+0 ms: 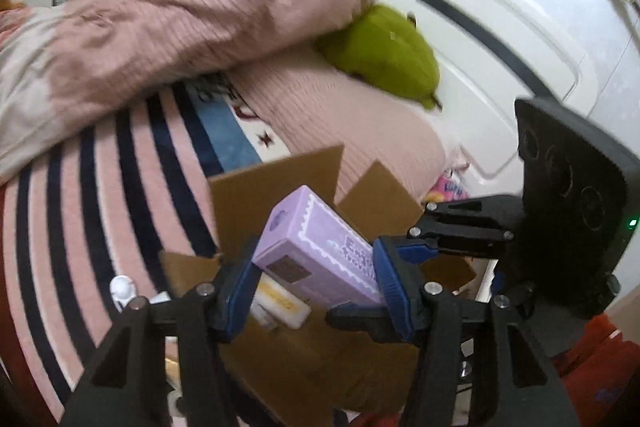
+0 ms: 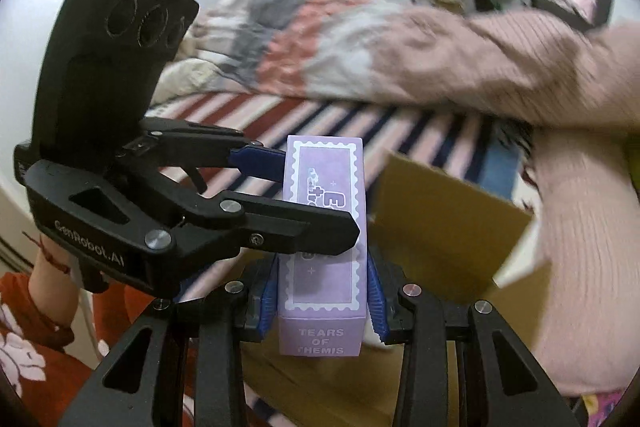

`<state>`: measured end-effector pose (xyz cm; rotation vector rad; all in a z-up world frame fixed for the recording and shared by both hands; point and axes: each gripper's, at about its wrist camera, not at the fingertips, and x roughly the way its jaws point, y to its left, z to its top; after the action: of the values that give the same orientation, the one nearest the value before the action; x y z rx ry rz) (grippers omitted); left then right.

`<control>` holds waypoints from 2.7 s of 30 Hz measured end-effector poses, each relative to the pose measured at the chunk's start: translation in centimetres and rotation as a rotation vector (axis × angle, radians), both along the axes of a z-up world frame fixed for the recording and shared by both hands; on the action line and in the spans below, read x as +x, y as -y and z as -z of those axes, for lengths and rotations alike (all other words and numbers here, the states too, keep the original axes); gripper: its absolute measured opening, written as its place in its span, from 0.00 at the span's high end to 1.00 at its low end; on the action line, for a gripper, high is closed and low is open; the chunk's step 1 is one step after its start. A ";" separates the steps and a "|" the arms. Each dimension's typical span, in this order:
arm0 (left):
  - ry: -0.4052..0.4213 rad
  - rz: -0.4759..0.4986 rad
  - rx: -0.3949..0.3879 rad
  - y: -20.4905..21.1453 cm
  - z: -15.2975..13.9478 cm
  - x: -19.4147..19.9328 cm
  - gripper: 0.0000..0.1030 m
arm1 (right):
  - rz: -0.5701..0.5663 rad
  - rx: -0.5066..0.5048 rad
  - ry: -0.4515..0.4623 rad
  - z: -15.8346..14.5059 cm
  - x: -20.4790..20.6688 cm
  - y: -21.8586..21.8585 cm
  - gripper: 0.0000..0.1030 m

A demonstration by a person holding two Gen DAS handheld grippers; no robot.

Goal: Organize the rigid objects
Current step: 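Lower the lilac box into the cardboard box and open the right gripper, then move the right gripper back and grasp the white earbud case, then carry the earbud case into the box and release it with the right gripper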

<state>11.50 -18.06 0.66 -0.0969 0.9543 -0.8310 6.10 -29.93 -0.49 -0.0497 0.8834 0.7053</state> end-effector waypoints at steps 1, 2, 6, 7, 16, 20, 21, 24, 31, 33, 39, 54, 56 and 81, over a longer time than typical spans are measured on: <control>-0.007 0.009 0.024 0.7 0.3 0.1 0.48 | 0.009 -0.017 -0.023 0.5 0.3 0.5 0.68; -0.012 0.015 0.046 1.3 0.5 0.2 0.48 | 0.013 -0.028 -0.034 0.8 0.4 0.9 0.68; -0.025 0.021 0.113 2.2 1.4 0.2 0.44 | 0.027 -0.095 -0.089 2.4 1.1 1.0 0.68; -0.020 0.018 0.122 2.1 1.4 0.1 0.40 | 0.028 -0.107 -0.093 2.5 1.1 0.9 0.68; 0.075 -0.074 0.124 -2.1 -1.1 -1.7 0.32 | 0.033 -0.177 -0.065 2.0 0.4 -0.4 0.51; 0.129 -0.169 0.149 -5.9 -2.3 -3.2 0.31 | 0.017 -0.179 -0.026 0.8 -0.4 -1.9 0.37; 0.139 -0.196 0.146 -7.2 -2.6 -3.7 0.31 | 0.012 -0.183 -0.002 0.3 -0.7 -2.6 0.31; 0.158 -0.294 0.128 -11.8 -2.9 -5.2 0.27 | -0.014 -0.192 0.095 -1.3 -1.8 -5.5 0.22; 0.154 -0.500 0.161 -21.2 -0.6 -8.2 0.26 | -0.098 -0.084 0.103 -2.4 -2.7 -12.7 0.20; 0.141 -0.538 0.162 -23.2 0.5 -8.8 0.26 | -0.119 -0.070 0.100 -1.8 -2.8 -15.0 0.20; 0.091 -0.604 0.160 -27.0 4.2 -10.2 0.26 | -0.171 -0.109 0.054 1.9 -2.8 -20.1 0.20; 0.045 -0.638 0.179 -29.6 7.5 -10.7 0.26 | -0.043 -0.161 -0.113 11.8 0.9 -21.9 0.49; 0.045 -0.634 0.181 -29.3 7.4 -10.5 0.26 | -0.040 -0.148 -0.127 11.8 0.8 -21.8 0.49; 0.035 -0.398 -0.025 -22.3 3.8 -8.9 0.30 | -0.170 -0.076 0.096 4.0 -3.0 -20.7 0.52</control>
<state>2.64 4.20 -3.16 -0.2837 0.8544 -0.4756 3.09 -9.27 -4.52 -0.2270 0.8201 0.8212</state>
